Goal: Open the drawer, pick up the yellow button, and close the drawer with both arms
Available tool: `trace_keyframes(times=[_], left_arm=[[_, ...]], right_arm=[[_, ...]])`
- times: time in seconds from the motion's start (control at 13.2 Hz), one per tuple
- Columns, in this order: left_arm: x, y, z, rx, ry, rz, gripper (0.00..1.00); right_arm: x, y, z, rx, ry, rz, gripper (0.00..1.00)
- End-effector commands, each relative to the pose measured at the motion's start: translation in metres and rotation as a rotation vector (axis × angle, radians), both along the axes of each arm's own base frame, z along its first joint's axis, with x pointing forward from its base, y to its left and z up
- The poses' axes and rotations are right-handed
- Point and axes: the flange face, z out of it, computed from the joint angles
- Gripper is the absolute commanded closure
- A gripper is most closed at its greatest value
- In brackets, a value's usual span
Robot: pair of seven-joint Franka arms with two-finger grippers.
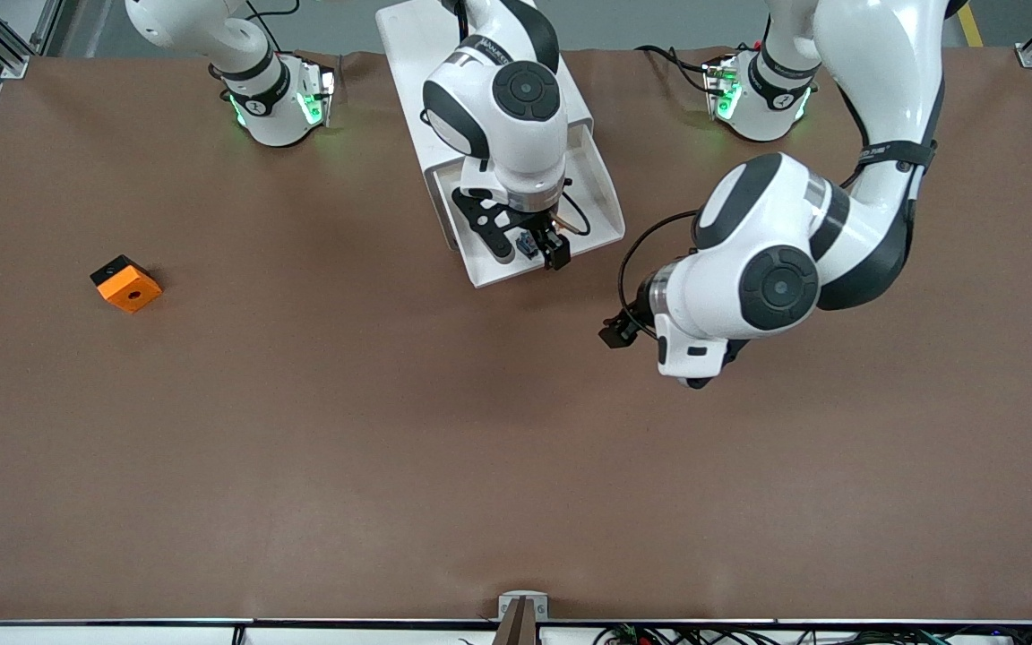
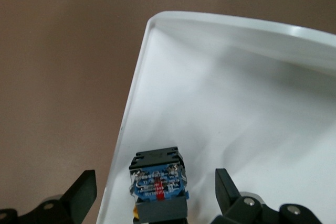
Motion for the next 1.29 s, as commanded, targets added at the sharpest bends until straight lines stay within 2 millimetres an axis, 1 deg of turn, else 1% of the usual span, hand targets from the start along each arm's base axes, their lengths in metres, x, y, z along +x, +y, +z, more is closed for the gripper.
trace_keyframes(times=[0.0,0.15,0.3,0.38,0.53,0.61,0.68,0.84,0.99,1.06,1.14,1.22], left_arm=[[-0.004,0.005,-0.024,-0.009,-0.041,-0.045,0.00],[-0.015,0.005,-0.039,-0.012,-0.080,-0.036,0.00],[-0.035,0.006,-0.047,-0.020,-0.116,-0.078,0.00],[-0.043,0.009,-0.050,-0.023,-0.127,-0.109,0.00],[-0.052,0.011,-0.056,-0.024,-0.129,-0.143,0.00],[-0.056,0.007,-0.057,-0.026,-0.127,-0.150,0.00],[-0.058,0.007,-0.060,-0.025,-0.129,-0.150,0.00],[-0.061,0.007,-0.061,-0.025,-0.127,-0.151,0.00],[-0.061,0.007,-0.062,-0.024,-0.126,-0.151,0.00],[-0.063,0.007,-0.064,-0.022,-0.122,-0.153,0.00],[-0.063,0.007,-0.065,-0.020,-0.120,-0.154,0.00],[-0.066,0.005,-0.069,-0.019,-0.115,-0.159,0.00]], right_arm=[[0.002,0.004,0.004,0.000,-0.014,0.048,0.00],[0.002,0.004,0.004,0.000,-0.014,0.048,0.00],[0.002,0.004,0.004,-0.001,-0.015,0.055,0.00],[0.002,0.004,0.004,-0.001,-0.015,0.054,0.00],[0.001,0.004,0.004,-0.001,-0.013,0.059,0.00],[0.002,0.003,0.005,0.003,-0.014,0.070,0.10],[0.002,0.003,0.005,0.004,-0.013,0.080,0.22],[0.002,0.003,0.005,0.005,-0.012,0.080,0.30],[0.002,0.003,0.006,0.006,-0.011,0.079,0.33],[0.002,0.003,0.006,0.006,-0.011,0.079,0.38],[0.002,0.003,0.006,0.006,-0.011,0.079,0.41],[0.002,0.003,0.006,0.006,-0.011,0.079,0.47]])
